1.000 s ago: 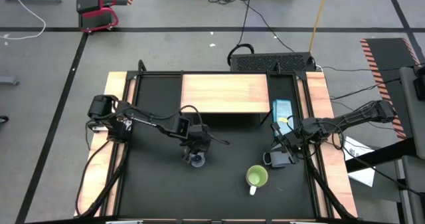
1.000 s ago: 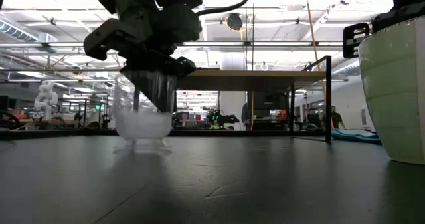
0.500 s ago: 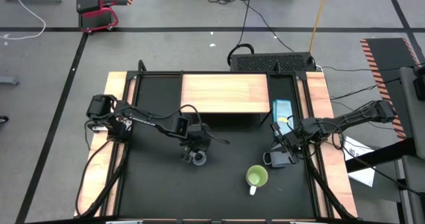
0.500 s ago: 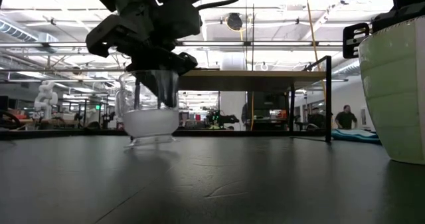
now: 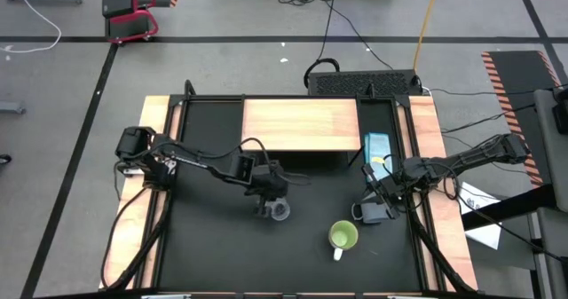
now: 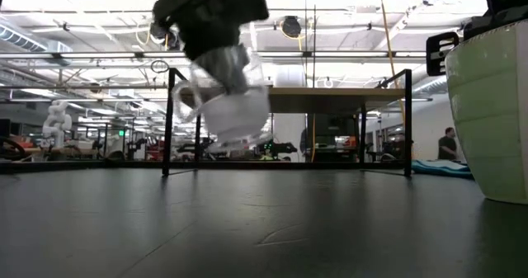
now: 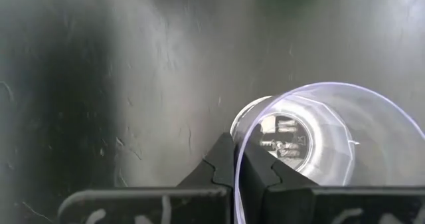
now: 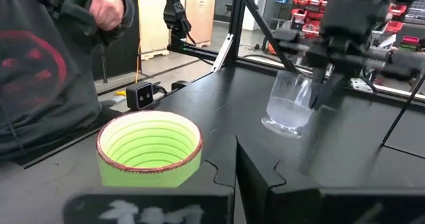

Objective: Stack small to large cups/mugs on shelf
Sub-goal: Put the transparent mug on the shelf

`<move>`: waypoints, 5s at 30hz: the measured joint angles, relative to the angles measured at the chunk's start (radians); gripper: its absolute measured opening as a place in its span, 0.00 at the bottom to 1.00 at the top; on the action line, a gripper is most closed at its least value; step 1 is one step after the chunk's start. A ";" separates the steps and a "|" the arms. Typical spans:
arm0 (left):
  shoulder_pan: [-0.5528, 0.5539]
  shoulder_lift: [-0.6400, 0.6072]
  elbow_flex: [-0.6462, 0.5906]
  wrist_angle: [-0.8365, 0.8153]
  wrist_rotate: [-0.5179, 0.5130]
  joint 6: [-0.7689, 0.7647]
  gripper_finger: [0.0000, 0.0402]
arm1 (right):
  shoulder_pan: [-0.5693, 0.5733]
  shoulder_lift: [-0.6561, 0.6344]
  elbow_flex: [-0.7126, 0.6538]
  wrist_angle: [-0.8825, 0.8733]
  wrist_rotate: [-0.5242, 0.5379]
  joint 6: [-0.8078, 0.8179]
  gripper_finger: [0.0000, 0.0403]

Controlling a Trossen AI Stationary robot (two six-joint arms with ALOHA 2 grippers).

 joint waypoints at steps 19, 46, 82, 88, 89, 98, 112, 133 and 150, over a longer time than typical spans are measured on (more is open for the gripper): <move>0.058 -0.001 0.496 -0.163 -0.320 -0.051 0.00 | 0.000 0.000 0.000 -0.003 -0.001 0.017 0.00; 0.352 -0.001 0.759 -0.721 -0.297 -0.372 0.00 | 0.000 0.000 0.000 0.015 -0.001 0.046 0.00; 0.434 0.136 0.757 -0.950 -0.274 -0.637 0.00 | 0.000 0.000 0.000 0.023 -0.001 0.091 0.00; 0.434 0.136 0.757 -0.955 -0.283 -0.665 0.00 | 0.000 0.000 0.000 0.020 -0.001 0.092 0.00; 0.434 0.136 0.757 -0.955 -0.283 -0.672 0.00 | 0.000 0.000 0.000 0.020 -0.001 0.095 0.00; 0.434 0.136 0.757 -0.964 -0.283 -0.705 0.00 | 0.000 0.000 0.000 0.018 -0.001 0.106 0.00; 0.431 0.146 0.757 -0.984 -0.294 -0.743 0.00 | 0.000 0.000 0.000 -0.011 -0.001 0.115 0.00; 0.426 0.167 0.757 -0.970 -0.308 -0.733 0.01 | 0.000 0.000 0.000 -0.011 -0.002 0.132 0.00; 0.426 0.167 0.757 -0.969 -0.296 -0.686 0.04 | 0.000 0.000 0.000 -0.019 -0.001 0.138 0.00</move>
